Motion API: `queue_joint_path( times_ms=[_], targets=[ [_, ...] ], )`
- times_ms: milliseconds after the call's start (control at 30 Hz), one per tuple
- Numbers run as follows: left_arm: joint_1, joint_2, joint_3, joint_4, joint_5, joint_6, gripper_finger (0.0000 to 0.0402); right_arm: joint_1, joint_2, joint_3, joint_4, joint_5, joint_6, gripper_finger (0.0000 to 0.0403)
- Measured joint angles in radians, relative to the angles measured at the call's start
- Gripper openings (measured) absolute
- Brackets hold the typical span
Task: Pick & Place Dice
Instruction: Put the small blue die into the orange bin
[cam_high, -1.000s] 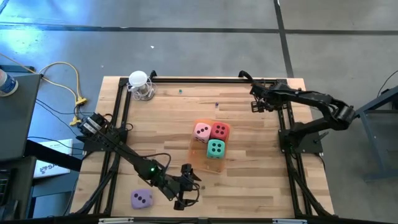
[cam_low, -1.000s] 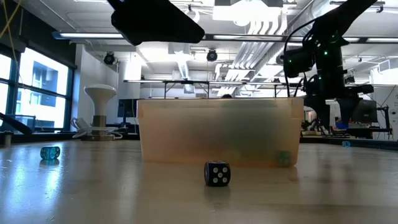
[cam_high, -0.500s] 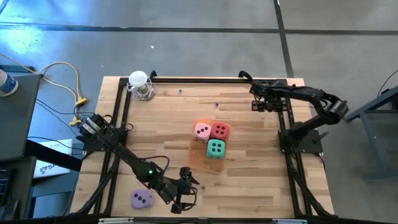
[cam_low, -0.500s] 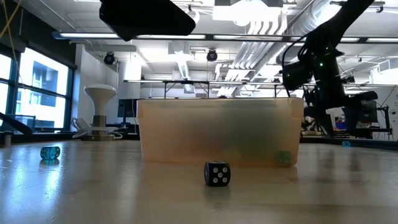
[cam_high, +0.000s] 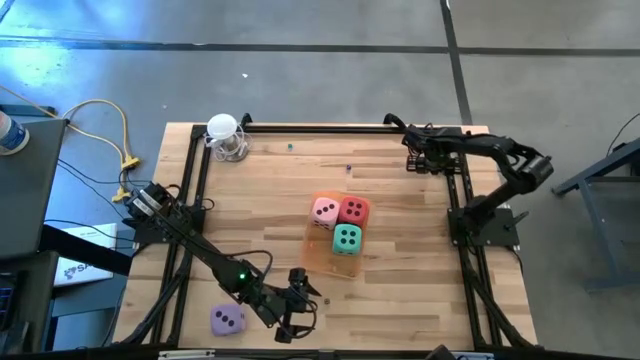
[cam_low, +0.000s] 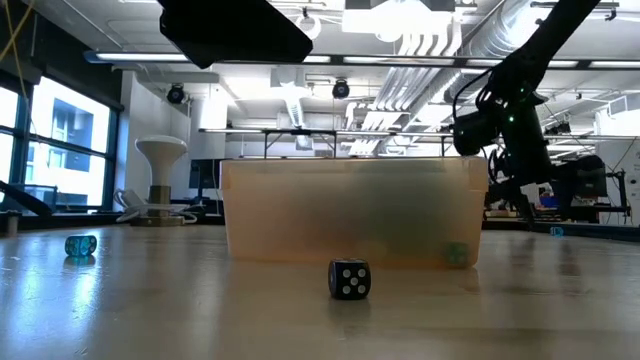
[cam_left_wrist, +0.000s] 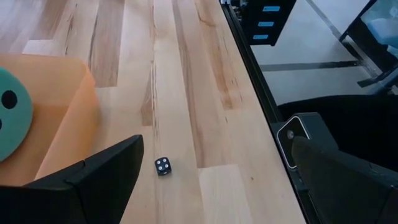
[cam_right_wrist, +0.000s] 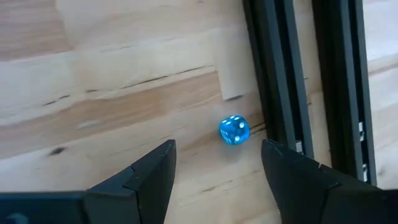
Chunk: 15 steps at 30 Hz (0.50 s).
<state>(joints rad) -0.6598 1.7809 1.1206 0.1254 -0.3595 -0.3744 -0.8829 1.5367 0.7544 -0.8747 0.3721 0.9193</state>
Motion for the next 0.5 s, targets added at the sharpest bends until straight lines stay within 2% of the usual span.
queue_joint_path(
  times_ms=[300, 500],
  targets=[
    [0.0, 0.0, 0.0, -0.016, 0.0, 0.0, 0.0399, -0.004, 0.047, 0.0, 0.019, 0.068, 0.011, 0.0229],
    [0.0, 0.0, 0.0, -0.021, 0.0, 0.0, 0.0399, -0.017, 0.075, 0.001, 0.028, 0.074, 0.052, 0.0229]
  ],
)
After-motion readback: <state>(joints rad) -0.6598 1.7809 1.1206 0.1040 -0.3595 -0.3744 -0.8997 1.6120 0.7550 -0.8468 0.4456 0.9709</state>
